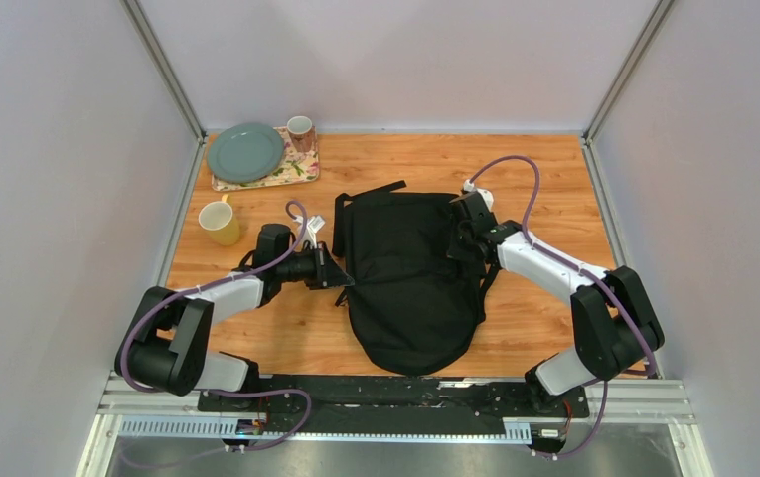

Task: Pack the student bag
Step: Zip the student bag at the center of the board.

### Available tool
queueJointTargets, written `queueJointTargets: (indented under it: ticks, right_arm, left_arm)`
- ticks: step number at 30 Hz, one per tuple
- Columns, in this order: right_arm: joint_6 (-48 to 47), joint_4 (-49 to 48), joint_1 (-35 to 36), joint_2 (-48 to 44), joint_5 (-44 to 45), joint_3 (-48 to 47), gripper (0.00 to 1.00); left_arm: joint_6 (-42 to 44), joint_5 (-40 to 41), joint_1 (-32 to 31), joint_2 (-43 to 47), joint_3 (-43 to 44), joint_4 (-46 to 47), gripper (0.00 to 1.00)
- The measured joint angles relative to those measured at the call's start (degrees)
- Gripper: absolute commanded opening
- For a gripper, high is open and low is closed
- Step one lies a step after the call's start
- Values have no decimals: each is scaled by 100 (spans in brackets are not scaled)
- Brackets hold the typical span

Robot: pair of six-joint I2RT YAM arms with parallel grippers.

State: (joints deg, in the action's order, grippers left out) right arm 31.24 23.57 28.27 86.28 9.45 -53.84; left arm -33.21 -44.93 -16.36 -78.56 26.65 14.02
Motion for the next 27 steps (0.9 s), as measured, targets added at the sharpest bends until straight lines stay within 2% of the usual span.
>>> queueJointTargets:
  ticks: [10, 11, 12, 13, 15, 20, 23, 27]
  right_arm:
    - [-205, 186, -116, -120, 208, -13, 1]
    - [-216, 219, -118, -168, 210, -13, 6]
    - [-219, 240, -122, -221, 210, -13, 20]
    - [-225, 260, -133, -269, 210, -13, 27]
    - [-280, 310, -205, -409, 260, -11, 41]
    - [-350, 538, -573, -866, 289, -13, 43]
    - [-339, 643, -723, -1121, 122, 52, 44]
    - [-188, 629, -780, -1676, -413, 629, 43]
  left_arm:
    - [466, 188, -55, 201, 188, -546, 2]
    - [481, 195, -55, 203, 190, -560, 7]
    - [490, 195, -55, 201, 190, -566, 13]
    - [503, 195, -52, 203, 190, -573, 22]
    - [546, 203, -42, 205, 190, -625, 29]
    - [597, 225, -4, 372, 188, -911, 40]
    - [616, 234, -4, 619, 179, -1016, 42]
    - [551, 227, -4, 1045, -103, -885, 42]
